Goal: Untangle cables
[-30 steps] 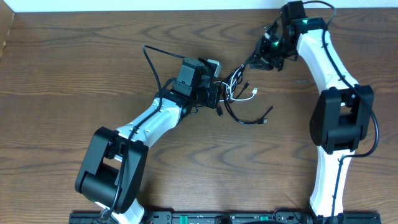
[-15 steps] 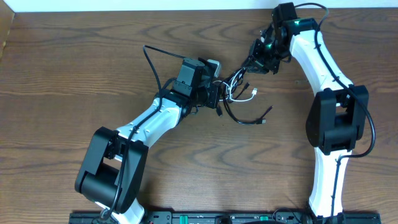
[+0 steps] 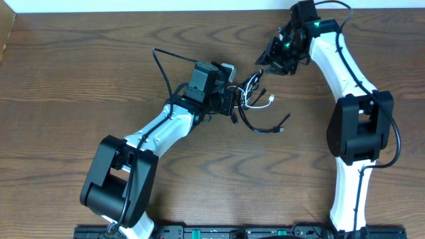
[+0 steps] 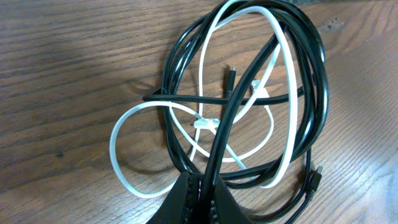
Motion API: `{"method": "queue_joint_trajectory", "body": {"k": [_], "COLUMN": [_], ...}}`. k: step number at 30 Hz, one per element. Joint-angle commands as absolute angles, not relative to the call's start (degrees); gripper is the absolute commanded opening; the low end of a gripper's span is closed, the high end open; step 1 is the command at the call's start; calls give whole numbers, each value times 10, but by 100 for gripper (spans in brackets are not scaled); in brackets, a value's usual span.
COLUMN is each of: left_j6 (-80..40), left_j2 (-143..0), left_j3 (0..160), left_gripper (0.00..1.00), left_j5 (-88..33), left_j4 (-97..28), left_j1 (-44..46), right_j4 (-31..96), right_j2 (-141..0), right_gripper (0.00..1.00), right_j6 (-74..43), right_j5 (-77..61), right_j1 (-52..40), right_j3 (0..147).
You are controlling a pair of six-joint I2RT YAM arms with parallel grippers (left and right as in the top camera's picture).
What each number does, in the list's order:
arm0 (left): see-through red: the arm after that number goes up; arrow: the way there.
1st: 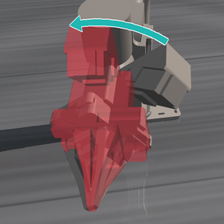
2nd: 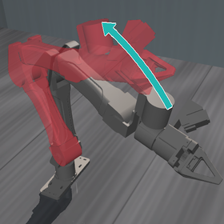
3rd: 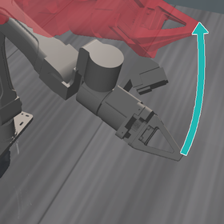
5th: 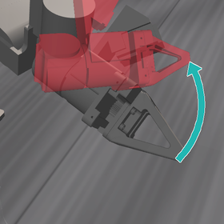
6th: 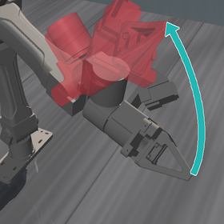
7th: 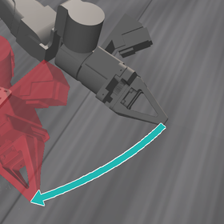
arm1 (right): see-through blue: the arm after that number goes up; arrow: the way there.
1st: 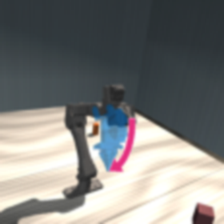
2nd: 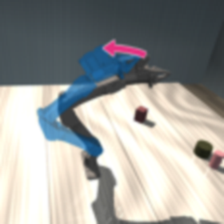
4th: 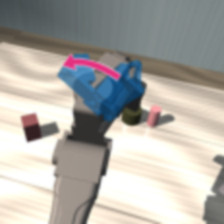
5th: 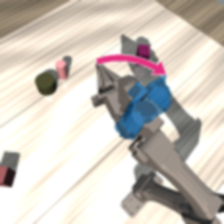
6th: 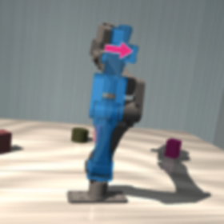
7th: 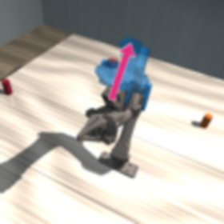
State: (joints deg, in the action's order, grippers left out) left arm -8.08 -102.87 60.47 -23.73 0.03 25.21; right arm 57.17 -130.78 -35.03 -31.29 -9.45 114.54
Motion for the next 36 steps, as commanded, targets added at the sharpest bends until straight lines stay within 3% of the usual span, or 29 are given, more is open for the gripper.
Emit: {"method": "queue_joint_trajectory", "body": {"k": [1,8,23,33,36], "left_j6": [-107,-108,-108,-108,-108], "left_j2": [-1028,-1028,-1028,-1028,-1028], "left_j3": [609,609,609,609,609], "left_gripper": [7,8,8,8,7], "left_j5": [-243,-256,-255,-255,-255], "left_j4": [1,1,1,1,1], "left_j1": [240,233,233,233,233], "right_j4": [595,636,610,610,608], "right_j2": [-1304,-1304,-1304,-1304,-1304], "right_gripper": [45,37,20,17,9], "right_j6": [-322,-291,-356,-384,-389], "right_j5": [-331,-370,-393,-372,-349], "right_j1": [-72,-67,-97,-115,-123], "right_j3": [1142,1142,1142,1142,1142]}}
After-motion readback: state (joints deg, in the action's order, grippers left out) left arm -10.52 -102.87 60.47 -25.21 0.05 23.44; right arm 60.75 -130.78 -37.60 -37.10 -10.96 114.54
